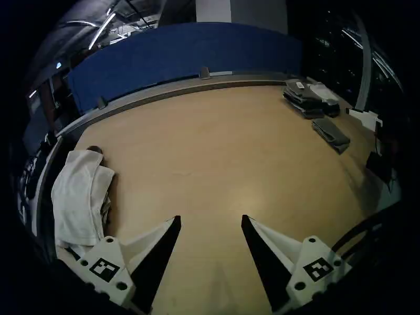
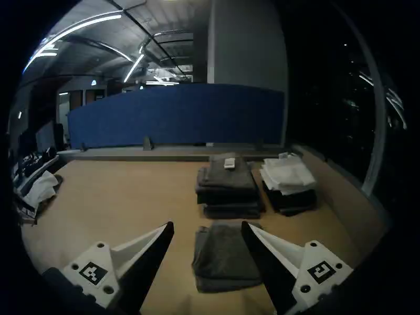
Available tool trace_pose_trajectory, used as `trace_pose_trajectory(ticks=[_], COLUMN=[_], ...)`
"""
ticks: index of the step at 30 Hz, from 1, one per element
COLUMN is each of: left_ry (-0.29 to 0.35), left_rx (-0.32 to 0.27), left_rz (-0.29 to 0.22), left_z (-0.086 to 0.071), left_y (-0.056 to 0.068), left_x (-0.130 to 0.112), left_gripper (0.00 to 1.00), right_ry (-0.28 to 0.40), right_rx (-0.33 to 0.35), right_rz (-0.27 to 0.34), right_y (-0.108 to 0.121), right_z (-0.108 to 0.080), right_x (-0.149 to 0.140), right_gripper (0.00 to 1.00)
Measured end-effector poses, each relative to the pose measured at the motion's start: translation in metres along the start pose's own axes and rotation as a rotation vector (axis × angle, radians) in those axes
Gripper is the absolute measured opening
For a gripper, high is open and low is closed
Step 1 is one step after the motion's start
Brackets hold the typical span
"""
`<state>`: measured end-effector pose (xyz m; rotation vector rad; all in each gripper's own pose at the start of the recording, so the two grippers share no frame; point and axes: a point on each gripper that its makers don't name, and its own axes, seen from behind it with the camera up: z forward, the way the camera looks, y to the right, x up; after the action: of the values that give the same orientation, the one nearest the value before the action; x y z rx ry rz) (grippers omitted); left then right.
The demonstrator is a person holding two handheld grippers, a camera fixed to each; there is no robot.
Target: Fold towel
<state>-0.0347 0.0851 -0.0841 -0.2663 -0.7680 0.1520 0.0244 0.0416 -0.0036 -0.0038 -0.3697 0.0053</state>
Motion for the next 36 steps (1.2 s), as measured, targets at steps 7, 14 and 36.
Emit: trace_pose_trajectory(ticks=[7, 14, 36], left_ry=[0.112, 0.308, 0.597], left_rx=[0.037, 0.065, 0.153], left_rz=[-0.037, -0.085, -0.159], left_z=[-0.002, -0.013, -0.032], left_y=[-0.011, -0.019, -0.045], left_x=[0.027, 0.072, 0.112], left_gripper=[0.85, 0.85, 0.85], right_ry=[0.141, 0.188, 0.226], right_rx=[0.001, 0.010, 0.011], right_rz=[0.059, 0.110, -0.022], right_y=[-0.017, -0.029, -0.057], right_z=[-0.011, -0.012, -0.023], right_x=[0.035, 0.041, 0.065], right_gripper=[1.00, 1.00, 1.00])
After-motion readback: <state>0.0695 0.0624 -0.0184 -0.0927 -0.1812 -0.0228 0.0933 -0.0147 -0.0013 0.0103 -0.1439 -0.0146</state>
